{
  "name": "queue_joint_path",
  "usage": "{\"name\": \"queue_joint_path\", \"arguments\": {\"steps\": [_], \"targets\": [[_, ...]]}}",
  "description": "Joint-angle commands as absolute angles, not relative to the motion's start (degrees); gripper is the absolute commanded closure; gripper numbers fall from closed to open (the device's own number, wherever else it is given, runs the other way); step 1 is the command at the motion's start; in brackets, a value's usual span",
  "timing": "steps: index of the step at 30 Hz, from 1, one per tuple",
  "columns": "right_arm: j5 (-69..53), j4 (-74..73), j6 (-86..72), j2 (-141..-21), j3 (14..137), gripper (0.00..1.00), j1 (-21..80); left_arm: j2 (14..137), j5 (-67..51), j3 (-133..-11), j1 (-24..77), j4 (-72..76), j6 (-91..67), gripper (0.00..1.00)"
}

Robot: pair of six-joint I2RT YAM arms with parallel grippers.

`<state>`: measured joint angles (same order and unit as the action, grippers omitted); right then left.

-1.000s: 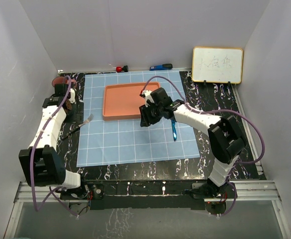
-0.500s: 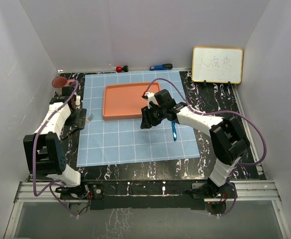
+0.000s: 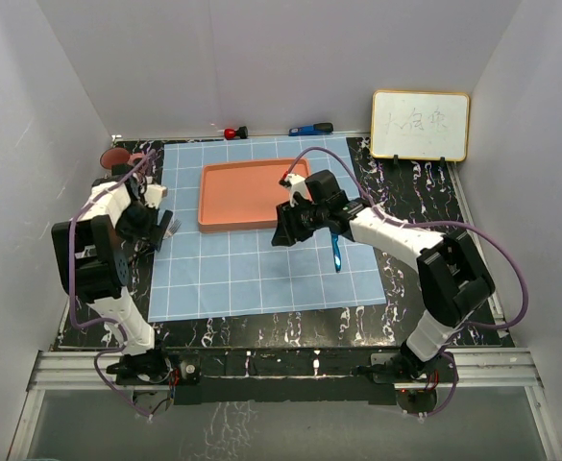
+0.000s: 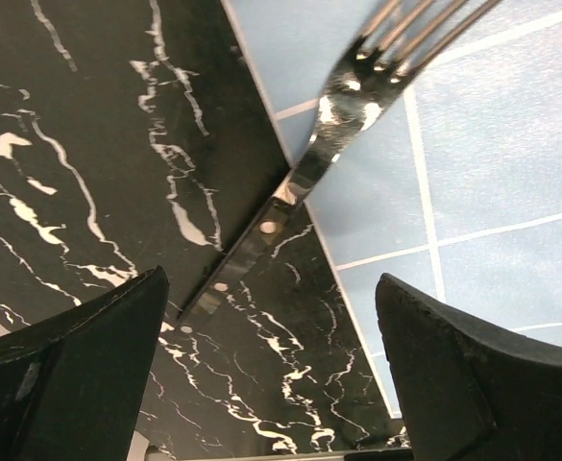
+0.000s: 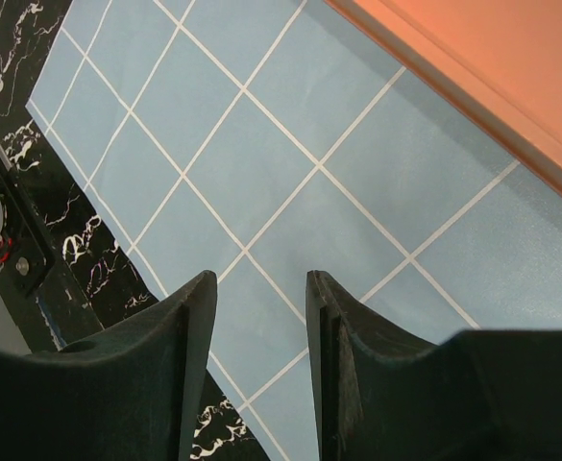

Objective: Set the dinner table for one person
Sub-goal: Pick up the fork at the center of the board.

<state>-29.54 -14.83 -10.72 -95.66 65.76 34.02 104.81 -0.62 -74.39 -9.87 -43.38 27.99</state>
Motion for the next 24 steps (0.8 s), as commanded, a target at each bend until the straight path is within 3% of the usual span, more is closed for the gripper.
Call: {"name": "queue_joint_path", "arguments": {"steps": [1, 18, 24], "targets": [[-30.19, -12.04, -10.69, -91.85, 64.66, 0.59, 33.26, 103.94, -6.03, -75.78, -13.65, -45.21, 32.33, 0.12], [-33.96, -11.16, -11.42, -91.39, 64.01, 0.59, 32.1, 110.39, -13.19, -74.73, -15.69, -47.83, 37.42, 0.14], [-34.75, -10.82, -11.77, -91.21, 63.9, 0.59, 31.4, 114.5, -12.46, -76.7, -15.64, -48.77, 37.79, 0.21]]}}
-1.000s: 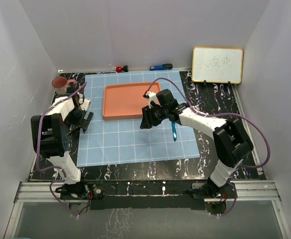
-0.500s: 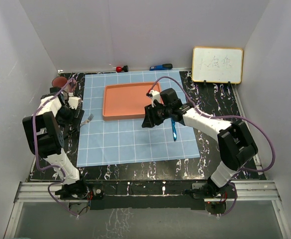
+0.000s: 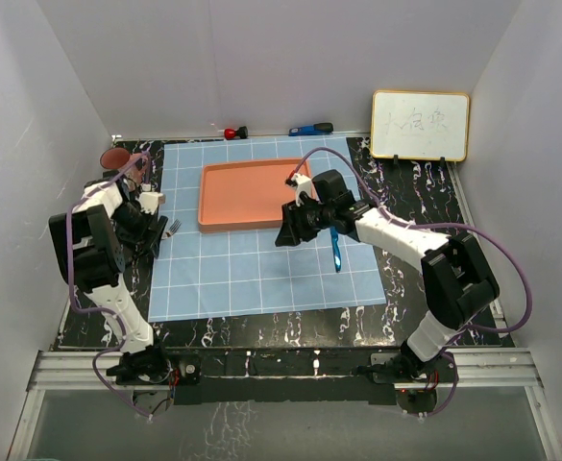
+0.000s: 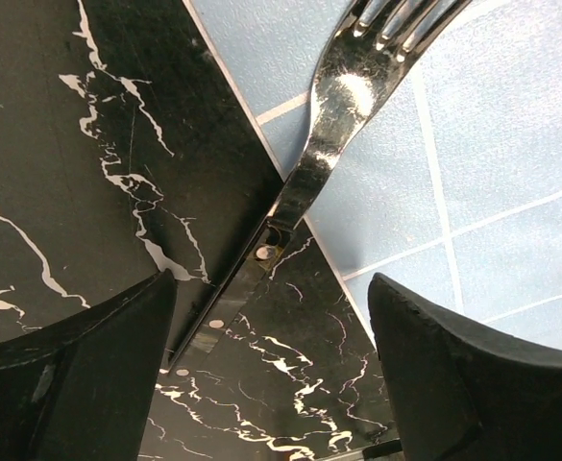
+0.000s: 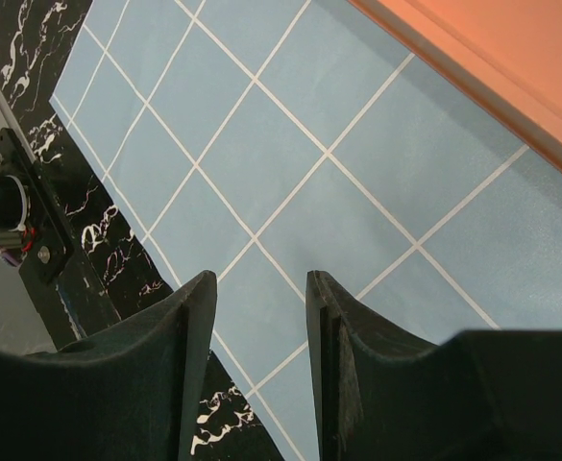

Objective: Set the dinner table for one person
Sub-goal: Pick up the fork at the center of the board.

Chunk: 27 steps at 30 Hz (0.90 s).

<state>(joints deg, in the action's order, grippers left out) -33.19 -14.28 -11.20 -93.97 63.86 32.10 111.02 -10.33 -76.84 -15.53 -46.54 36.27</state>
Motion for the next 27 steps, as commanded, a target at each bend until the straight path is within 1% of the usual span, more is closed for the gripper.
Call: {"name": "queue_joint_path", "arguments": {"steps": [1, 3, 5, 6, 8, 10, 12, 16, 20, 25, 27], "targets": [[-35.0, -10.73, -11.9, -91.31, 63.97, 0.59, 31.27, 114.68, -11.51, -76.42, -15.66, -48.26, 37.76, 0.23], [-35.51, -10.41, -12.17, -91.69, 64.07, 0.59, 31.08, 114.72, -9.97, -75.45, -15.64, -47.01, 37.87, 0.34], [-36.21, -10.01, -12.41, -92.01, 64.03, 0.59, 30.83, 114.4, -8.71, -73.88, -15.64, -45.38, 37.92, 0.49], [-36.63, -9.82, -12.58, -92.15, 63.99, 0.6, 30.76, 114.29, -8.3, -73.25, -15.64, -44.58, 37.9, 0.55], [-37.2, -9.27, -12.95, -92.19, 63.86, 0.6, 30.56, 113.97, -7.17, -72.05, -15.45, -43.34, 37.51, 0.62], [-37.86, -8.58, -13.4, -92.14, 63.52, 0.6, 30.36, 113.53, -5.15, -70.81, -14.95, -40.91, 36.84, 0.72], [-38.57, -7.79, -14.04, -92.21, 63.3, 0.6, 30.23, 112.82, -3.64, -69.29, -14.33, -39.06, 36.12, 0.8], [-39.91, -6.5, -14.96, -92.52, 62.85, 0.62, 30.11, 111.48, -3.69, -66.99, -13.54, -36.81, 34.65, 1.0], [-40.78, -5.53, -15.65, -92.95, 62.84, 0.63, 30.13, 111.33, -3.86, -68.3, -12.55, -35.91, 28.76, 1.0], [-42.14, -4.59, -16.63, -94.35, 62.75, 0.64, 30.11, 117.07, -1.61, -79.0, -11.51, -41.66, 14.85, 1.0], [-42.48, -4.43, -16.83, -94.93, 62.75, 0.65, 30.13, 117.06, -2.58, -79.74, -10.05, -41.49, 11.73, 1.0]]}}
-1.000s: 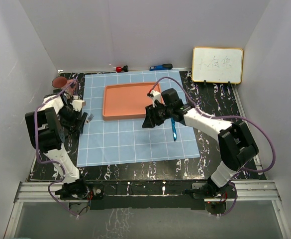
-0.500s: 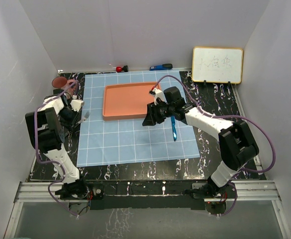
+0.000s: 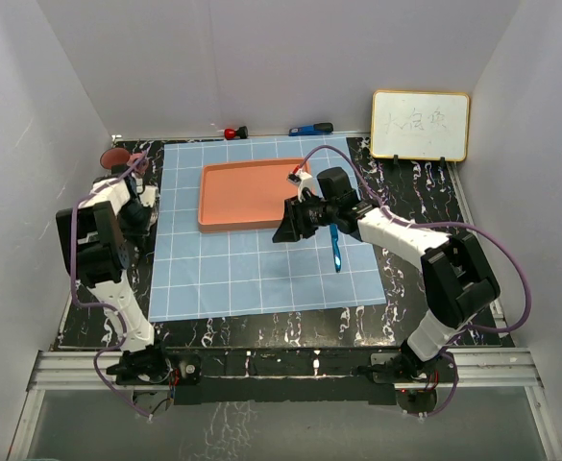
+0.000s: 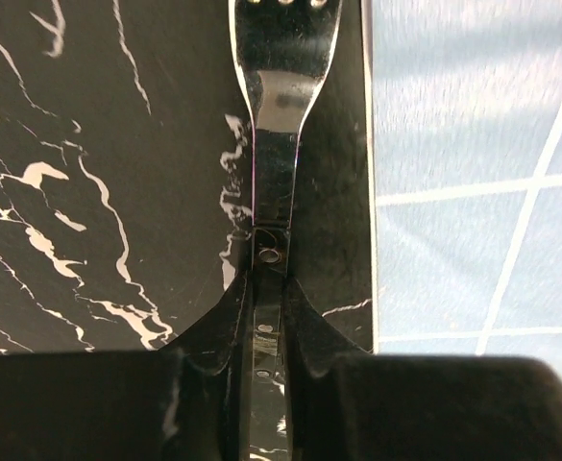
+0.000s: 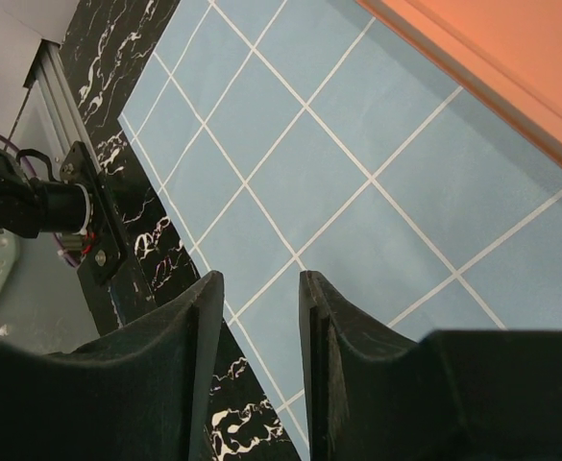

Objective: Set the dinner table for one person
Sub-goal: Pick up the fork at the center of the board.

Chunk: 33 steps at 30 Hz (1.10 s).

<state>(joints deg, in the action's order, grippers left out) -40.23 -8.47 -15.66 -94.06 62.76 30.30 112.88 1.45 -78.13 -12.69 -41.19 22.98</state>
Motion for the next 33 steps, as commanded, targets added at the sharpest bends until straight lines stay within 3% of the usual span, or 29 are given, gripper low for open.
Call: {"name": "queue_joint_path", "arguments": {"steps": [1, 6, 16, 23, 33], "targets": [[-42.58, -4.4, -16.81, -95.13, 62.82, 0.66, 30.15, 115.9, -1.91, -78.77, -8.48, -39.47, 9.87, 1.0], [-43.06, -5.1, -17.16, -95.53, 64.22, 0.67, 30.13, 108.29, -1.2, -73.63, -6.68, -29.3, 1.96, 1.0], [-41.19, -5.62, -18.86, -97.69, 65.99, 0.68, 30.15, 104.51, 7.31, -77.02, -6.68, -36.99, 1.18, 1.0], [-41.09, -4.95, -20.02, -98.37, 67.16, 0.69, 30.28, 102.07, 19.92, -79.31, -6.84, -40.48, 0.09, 1.0], [-40.59, -5.19, -20.7, -99.4, 68.94, 0.7, 31.44, 98.41, 7.32, -78.97, -6.86, -39.13, -1.76, 1.0]]}}
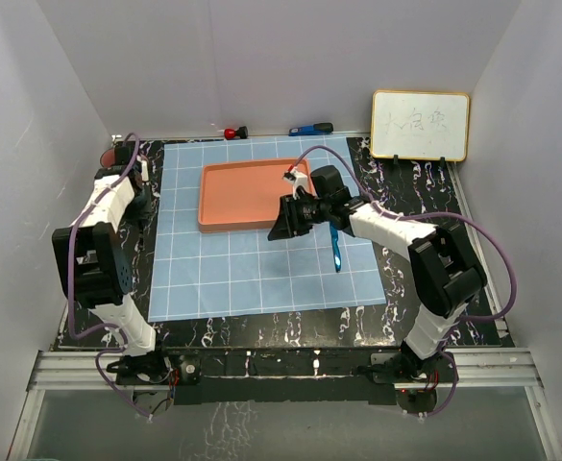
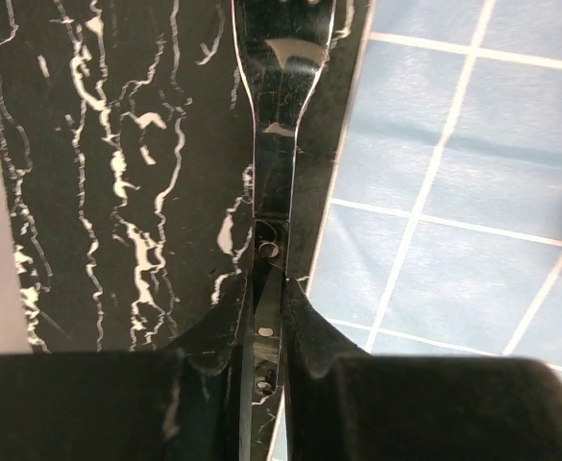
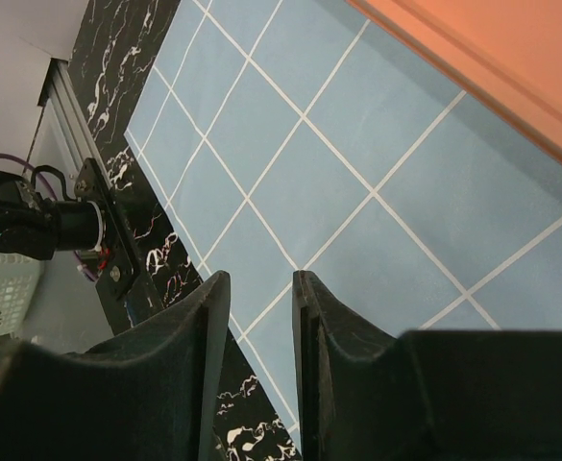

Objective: Set the dinner table for one person
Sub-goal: Pick up the fork at the center of the board, then place the fork on the napkin.

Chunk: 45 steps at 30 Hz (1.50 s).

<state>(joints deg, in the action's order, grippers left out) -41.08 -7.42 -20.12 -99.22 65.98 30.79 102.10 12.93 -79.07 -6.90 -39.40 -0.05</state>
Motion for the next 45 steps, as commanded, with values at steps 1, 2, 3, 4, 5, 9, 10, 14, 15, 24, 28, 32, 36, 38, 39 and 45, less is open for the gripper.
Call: {"name": "queue_joint_path", "arguments": {"steps": [1, 2, 3, 4, 5, 9, 10, 14, 15, 24, 28, 32, 36, 38, 39, 45], "targets": [[-40.3, -5.26, -20.64, -99.4, 69.05, 0.7, 31.54, 98.24, 6.06, -78.4, -6.78, -38.56, -2.2, 1.0], [-39.87, -5.34, -20.54, -99.4, 69.2, 0.7, 31.47, 98.14, 4.89, -77.87, -6.74, -37.98, -2.64, 1.0], [-39.42, -5.55, -20.34, -99.4, 69.44, 0.7, 31.54, 98.06, 3.63, -77.42, -6.65, -37.26, -3.11, 1.0], [-39.07, -5.87, -20.12, -99.4, 69.64, 0.7, 31.63, 98.04, 2.66, -77.02, -6.43, -36.47, -3.54, 1.0], [-38.7, -6.3, -19.93, -100.66, 69.97, 0.7, 31.64, 98.04, 1.77, -76.63, -6.08, -35.88, -3.94, 1.0], [-37.98, -7.03, -19.54, -101.24, 70.48, 0.7, 31.73, 98.85, 0.58, -76.5, -3.54, -34.96, -4.59, 1.0], [-37.89, -7.03, -19.56, -101.3, 70.49, 0.7, 31.78, 98.99, 0.46, -76.61, -2.62, -34.7, -4.76, 1.0], [-37.97, -7.12, -19.55, -101.81, 70.94, 0.7, 32.02, 100.24, -1.69, -76.84, 0.26, -32.27, -6.32, 1.0], [-37.97, -7.18, -19.54, -101.92, 71.07, 0.7, 32.07, 100.77, -2.21, -76.88, 0.83, -31.65, -6.48, 1.0], [-37.45, -7.95, -18.91, -101.25, 70.85, 0.7, 32.26, 105.87, 0.46, -77.0, 3.25, -31.02, -7.44, 1.0], [-37.52, -8.09, -18.82, -101.25, 70.84, 0.7, 32.25, 106.72, 1.93, -76.32, 3.33, -30.92, -7.55, 1.0], [-37.62, -8.22, -18.71, -101.2, 70.75, 0.7, 32.19, 107.08, 1.51, -75.14, 3.43, -29.42, -8.08, 1.0], [-37.45, -8.6, -18.49, -100.76, 70.59, 0.7, 32.23, 108.2, 1.23, -74.68, 3.62, -28.81, -8.39, 1.0], [-37.4, -8.78, -18.43, -100.59, 70.45, 0.7, 32.2, 108.7, 0.92, -74.19, 3.69, -28.14, -8.65, 1.0], [-37.34, -8.91, -18.39, -100.51, 70.48, 0.7, 32.2, 108.86, 0.81, -73.92, 3.81, -27.81, -8.81, 1.0], [-37.1, -9.4, -18.14, -100.11, 70.48, 0.7, 32.26, 110.07, 0.91, -73.32, 3.97, -27.16, -8.81, 1.0]]}}
